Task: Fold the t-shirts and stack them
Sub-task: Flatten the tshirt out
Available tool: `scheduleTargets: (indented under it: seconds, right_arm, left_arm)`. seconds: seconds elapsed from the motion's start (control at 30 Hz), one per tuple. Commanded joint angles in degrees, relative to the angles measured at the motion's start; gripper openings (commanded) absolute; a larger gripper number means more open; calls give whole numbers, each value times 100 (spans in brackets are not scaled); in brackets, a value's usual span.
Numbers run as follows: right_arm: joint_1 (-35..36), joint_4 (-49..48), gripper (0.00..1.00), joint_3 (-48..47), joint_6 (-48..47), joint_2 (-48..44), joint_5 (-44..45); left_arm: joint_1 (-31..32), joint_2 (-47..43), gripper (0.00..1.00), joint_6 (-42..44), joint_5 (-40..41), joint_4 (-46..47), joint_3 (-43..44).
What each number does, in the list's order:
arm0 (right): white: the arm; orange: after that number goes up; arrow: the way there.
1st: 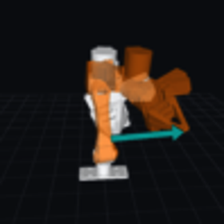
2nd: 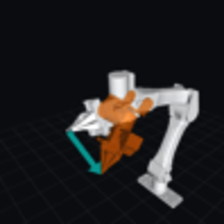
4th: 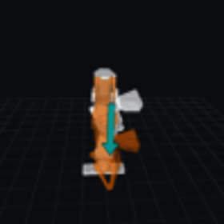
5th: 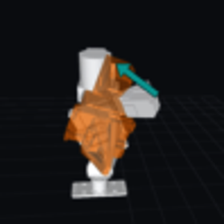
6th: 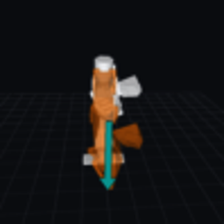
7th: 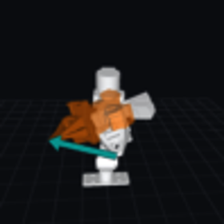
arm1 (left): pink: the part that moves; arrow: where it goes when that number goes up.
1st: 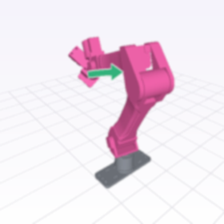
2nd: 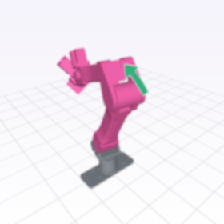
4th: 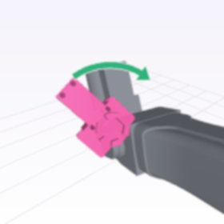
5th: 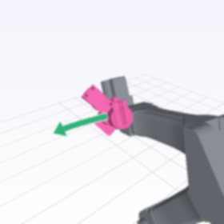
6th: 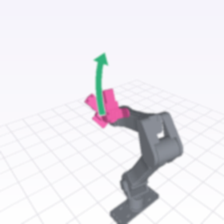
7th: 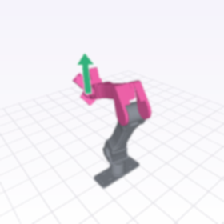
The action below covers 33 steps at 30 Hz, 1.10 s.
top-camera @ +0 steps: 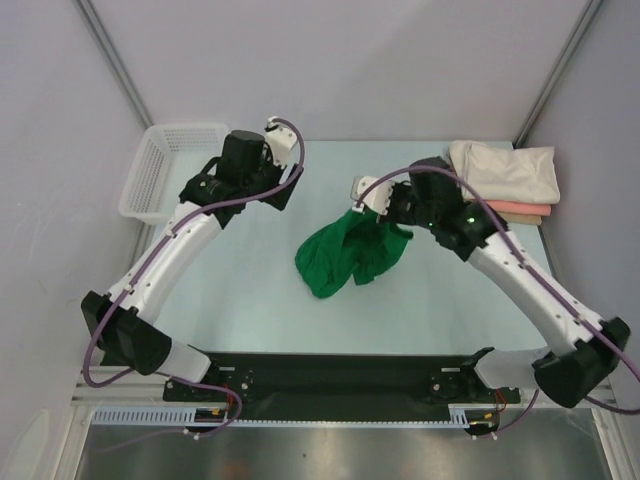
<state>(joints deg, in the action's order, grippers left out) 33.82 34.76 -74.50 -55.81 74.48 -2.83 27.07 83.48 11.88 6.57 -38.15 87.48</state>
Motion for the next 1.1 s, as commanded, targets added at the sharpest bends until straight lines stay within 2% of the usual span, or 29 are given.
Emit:
scheduleTargets:
  seconds: [0.0,0.1,0.23,0.4,0.53,0.63,0.77,0.83,0.93,1.07]
  right_arm:
    - [370,373,0,-1222,0,-592,-113]
    - [476,356,0,-2099,281,-557,-77]
    - [397,49,0,-2621,440,-329,37]
    - [-94,-206,0,-2061,351,92,46]
    - [-525,-303,0,-1788,694,611,46]
    - [-771,-549,0,-1778,721,839,98]
    - [-1184,-567,0,-1998,598,1103,37]
    - [-1448,-506,0,-2138,694,1252,46]
    - [-1755,-584,0,-2148,835,1315,90]
    - [-1967,-567,0,-2060,940,1236,55]
  left_arm:
    - [-26,-420,89,551,335,88,-29]
    - [-18,-622,89,780,520,220,-3]
    - [-26,-728,87,702,276,125,102]
    - [158,-737,76,482,-602,-122,103]
    - [850,-658,72,473,-1394,-263,-91]
    - [1438,-395,74,543,-1720,-237,-293]
    - [2126,237,79,561,-1510,53,-513]
    - [2337,729,77,491,-1474,211,-495]
    - [2443,1388,66,210,-1755,168,-241]
    - [2505,2118,61,-63,-2001,247,-12]
